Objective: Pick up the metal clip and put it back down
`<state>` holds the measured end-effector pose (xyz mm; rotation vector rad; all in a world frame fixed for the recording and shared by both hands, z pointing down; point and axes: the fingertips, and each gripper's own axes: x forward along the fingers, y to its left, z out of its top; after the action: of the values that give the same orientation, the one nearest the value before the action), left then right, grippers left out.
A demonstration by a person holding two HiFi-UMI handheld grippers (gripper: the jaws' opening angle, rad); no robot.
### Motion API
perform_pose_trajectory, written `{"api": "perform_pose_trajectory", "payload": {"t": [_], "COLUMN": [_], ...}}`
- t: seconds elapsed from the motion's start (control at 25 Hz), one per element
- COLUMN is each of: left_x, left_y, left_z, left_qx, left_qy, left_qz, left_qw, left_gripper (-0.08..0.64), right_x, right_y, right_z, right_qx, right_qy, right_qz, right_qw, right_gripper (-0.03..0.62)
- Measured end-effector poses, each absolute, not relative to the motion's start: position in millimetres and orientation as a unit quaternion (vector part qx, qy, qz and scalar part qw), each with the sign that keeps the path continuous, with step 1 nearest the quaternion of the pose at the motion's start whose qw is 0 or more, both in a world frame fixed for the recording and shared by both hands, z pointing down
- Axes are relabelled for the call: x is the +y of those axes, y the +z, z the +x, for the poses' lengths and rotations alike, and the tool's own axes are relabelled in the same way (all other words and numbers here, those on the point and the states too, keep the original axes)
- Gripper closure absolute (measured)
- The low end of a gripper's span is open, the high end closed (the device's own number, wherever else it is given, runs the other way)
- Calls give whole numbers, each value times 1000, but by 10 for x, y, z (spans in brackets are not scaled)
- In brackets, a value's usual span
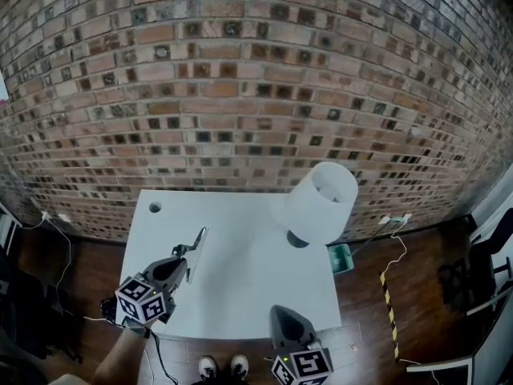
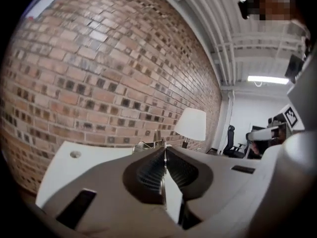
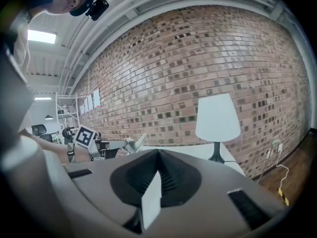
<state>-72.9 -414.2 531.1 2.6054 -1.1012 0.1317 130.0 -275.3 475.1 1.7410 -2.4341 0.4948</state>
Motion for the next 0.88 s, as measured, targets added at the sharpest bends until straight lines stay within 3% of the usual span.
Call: {"api": "perform_pose_trajectory", "payload": {"t": [0.4,0.88], "left_x": [-3443,-3122], "left_y": [4443,4243], "left_z": [-811,-874], "left_qx": [-450,-470], "left_qy": [55,29], "left_qz": [887,876], "left_qw": [-82,-101], "left_gripper": [548,548], "right_x": [-2570,-2434], "right_y": [4547,4423], "right_z": [1195,1206], "right_qx": [-810,-813], "right_qy": [144,129], "right_qz": [567,566], "right_qw": [41,36], "right_gripper": [612,612]}}
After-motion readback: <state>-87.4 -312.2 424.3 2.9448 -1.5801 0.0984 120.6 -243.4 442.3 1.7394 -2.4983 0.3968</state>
